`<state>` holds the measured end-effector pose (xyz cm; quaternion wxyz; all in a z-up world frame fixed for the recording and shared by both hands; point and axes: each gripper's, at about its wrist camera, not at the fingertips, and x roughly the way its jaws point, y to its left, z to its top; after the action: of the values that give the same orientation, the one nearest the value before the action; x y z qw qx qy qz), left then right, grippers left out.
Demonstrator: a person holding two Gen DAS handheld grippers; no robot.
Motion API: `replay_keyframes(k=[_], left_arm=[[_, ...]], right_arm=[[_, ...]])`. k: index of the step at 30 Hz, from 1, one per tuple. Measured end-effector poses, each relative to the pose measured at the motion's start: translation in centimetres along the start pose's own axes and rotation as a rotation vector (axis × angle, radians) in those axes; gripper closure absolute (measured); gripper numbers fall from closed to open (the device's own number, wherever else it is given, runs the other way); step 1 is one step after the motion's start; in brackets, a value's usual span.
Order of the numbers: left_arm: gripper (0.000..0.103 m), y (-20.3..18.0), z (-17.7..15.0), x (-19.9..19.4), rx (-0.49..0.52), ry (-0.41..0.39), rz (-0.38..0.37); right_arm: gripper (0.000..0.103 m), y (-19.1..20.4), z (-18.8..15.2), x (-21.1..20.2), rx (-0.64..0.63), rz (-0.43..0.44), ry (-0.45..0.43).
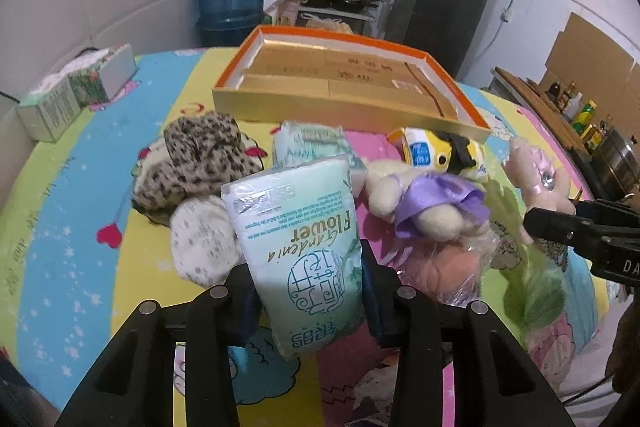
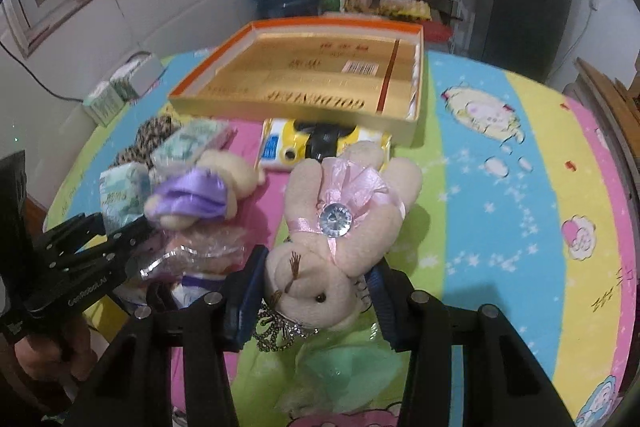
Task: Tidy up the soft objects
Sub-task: 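Lift the tissue pack with the left gripper while the right gripper lifts the pink bunny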
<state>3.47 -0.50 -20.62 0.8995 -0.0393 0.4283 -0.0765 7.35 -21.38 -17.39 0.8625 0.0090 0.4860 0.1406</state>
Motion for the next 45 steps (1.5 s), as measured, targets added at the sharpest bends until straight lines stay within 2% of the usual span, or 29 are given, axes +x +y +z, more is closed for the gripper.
replay_keyframes(k=[13, 24, 38, 45], left_arm=[[0.061, -2.0, 3.9, -5.0, 0.051, -0.060, 0.032], [0.061, -4.7, 7.2, -8.7, 0.046, -0.129, 0.076], [0.061, -7.5, 14.0, -12.9, 0.033, -0.246, 0.143], [0.061, -7.4, 18.9, -12.3, 0.053, -0.263, 0.167]], right_arm=[[0.054, 0.2, 2.2, -3.9, -0.020, 0.044, -0.117], [0.054, 2.0, 4.5, -8.8, -0.074, 0.060, -0.242], [0.054, 2.7, 9.2, -13.8, -0.104, 0.062, -0.375], [0.054, 2.4, 12.7, -14.5, -0.082, 0.061, -0.402]])
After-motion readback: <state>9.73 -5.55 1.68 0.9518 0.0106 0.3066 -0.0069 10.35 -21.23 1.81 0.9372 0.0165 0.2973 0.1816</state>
